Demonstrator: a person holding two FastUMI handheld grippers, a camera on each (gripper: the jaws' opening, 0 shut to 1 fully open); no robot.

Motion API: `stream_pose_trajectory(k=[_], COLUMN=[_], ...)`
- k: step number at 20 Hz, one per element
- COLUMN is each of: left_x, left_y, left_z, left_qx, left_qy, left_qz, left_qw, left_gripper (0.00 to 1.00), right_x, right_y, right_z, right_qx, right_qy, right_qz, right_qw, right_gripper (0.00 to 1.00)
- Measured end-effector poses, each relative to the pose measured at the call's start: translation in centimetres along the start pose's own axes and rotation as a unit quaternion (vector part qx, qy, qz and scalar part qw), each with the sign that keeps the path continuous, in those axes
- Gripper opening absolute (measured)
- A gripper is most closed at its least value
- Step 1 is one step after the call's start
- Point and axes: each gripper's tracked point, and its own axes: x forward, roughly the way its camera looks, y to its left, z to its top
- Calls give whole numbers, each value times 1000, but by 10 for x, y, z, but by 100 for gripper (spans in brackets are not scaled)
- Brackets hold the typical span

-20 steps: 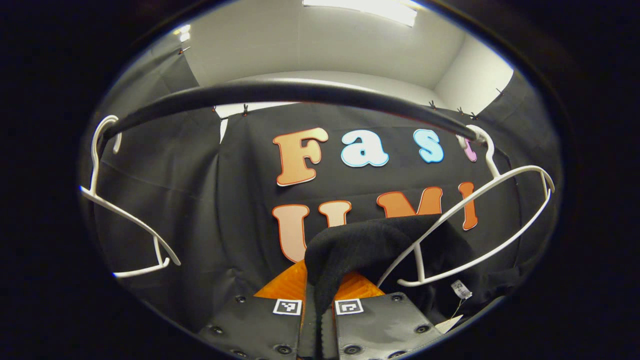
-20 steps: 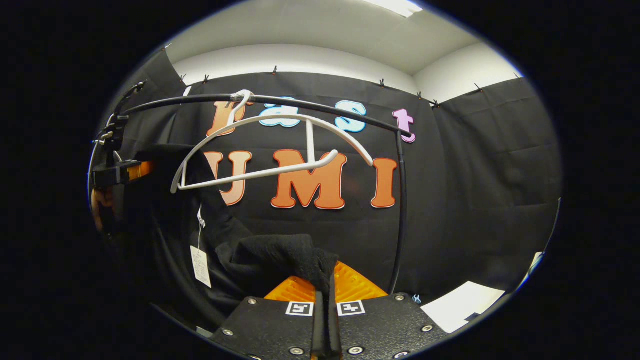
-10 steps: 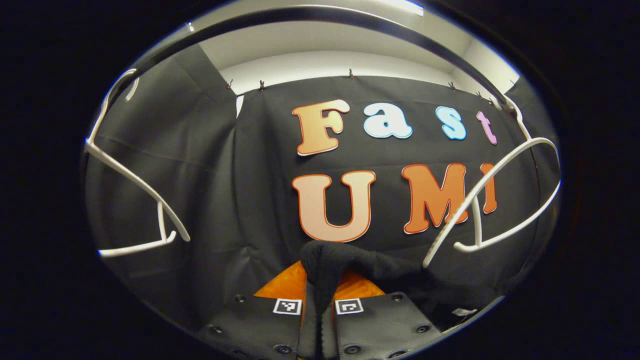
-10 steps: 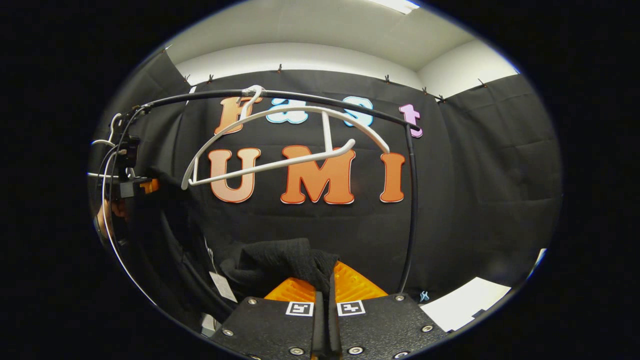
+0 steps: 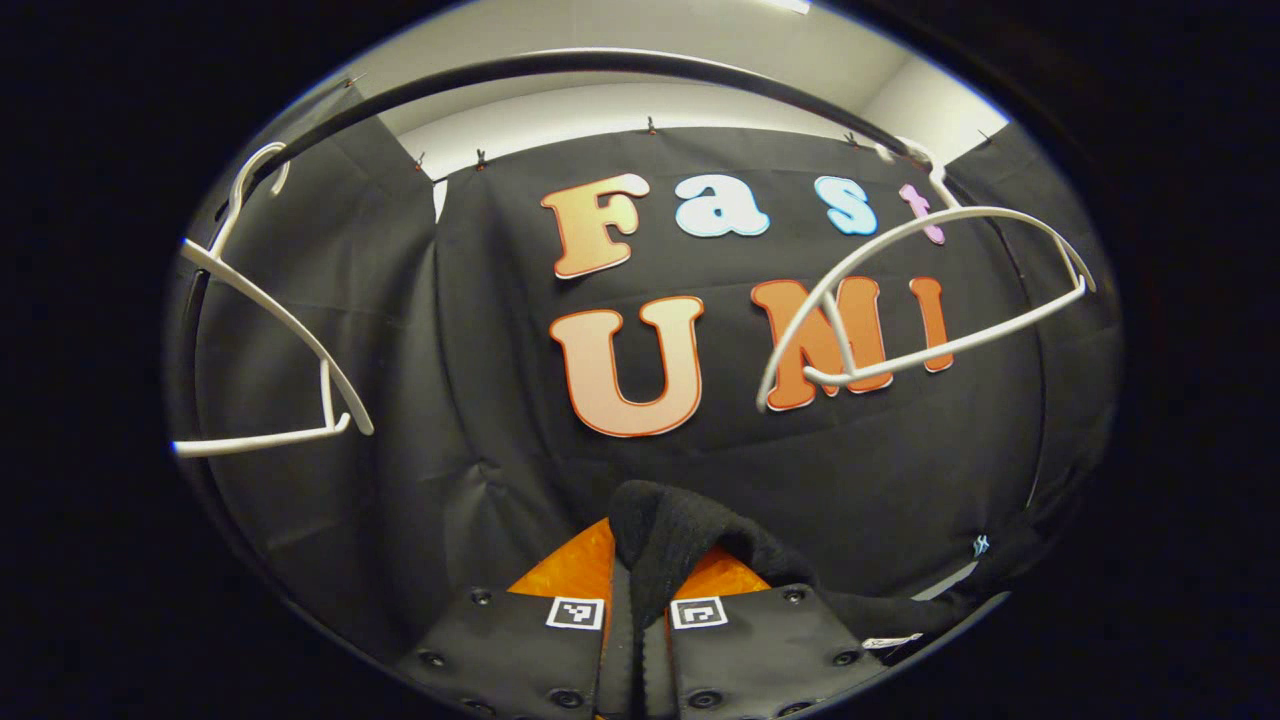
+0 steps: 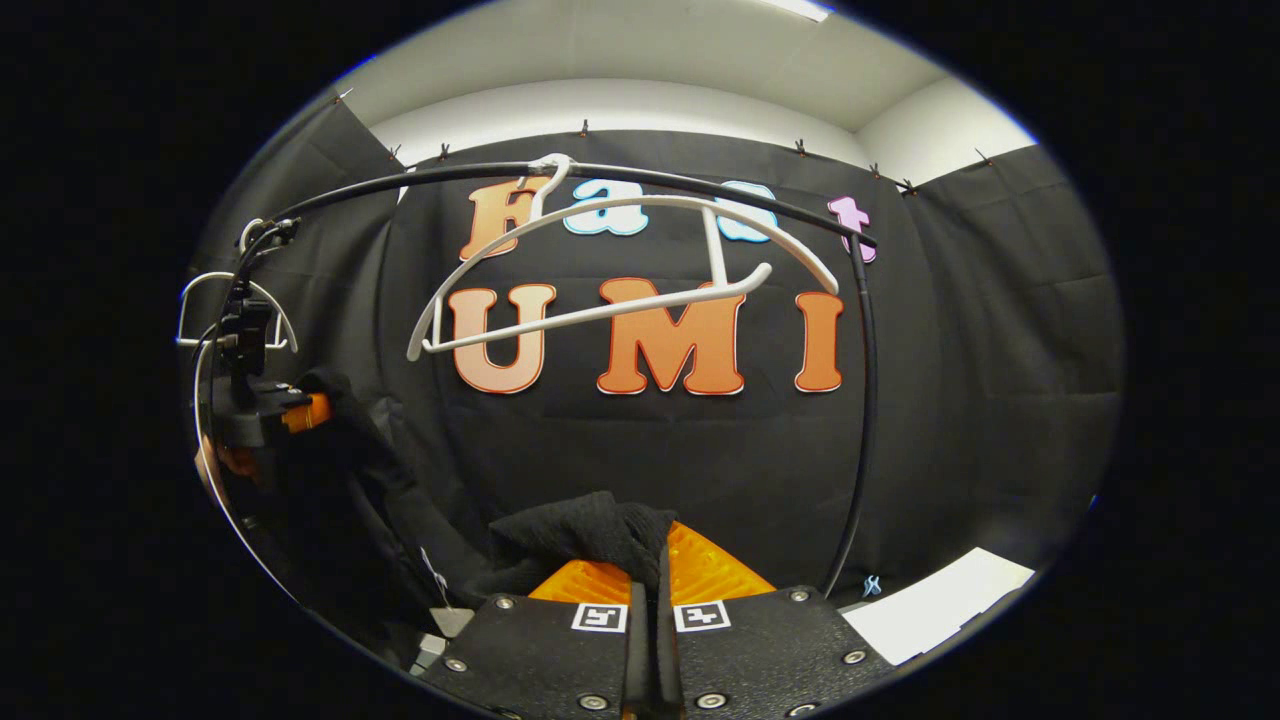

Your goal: Grasp the clothes on the hanger with both hands and then place them into the laundry hamper below.

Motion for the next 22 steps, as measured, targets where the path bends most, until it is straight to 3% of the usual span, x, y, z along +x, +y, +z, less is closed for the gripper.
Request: stream_pose_trajectory(k=[6,13,17,22], left_x=[-32,-59,-82,-115], left_y=[-54,-110,-132,-145], left_z=[-48,-131,-200,-283], left_qx=[-11,-37,-77,-104], left_qy=[42,112,195,304], left_qz=[-61,-114,-128,-137], left_qw=[997,986,969,937], left_gripper=[11,13,12,12], right_x=[3,5,1,-12], right_y=[36,59,67,67], right_z=[-27,-97,-159,-234], right_qx=[-2,-11,2,3], right_qy=[32,103,164,238], right_qz=[34,48,48,52], right_qw=[999,993,985,970], right_gripper=[3,4,4,4])
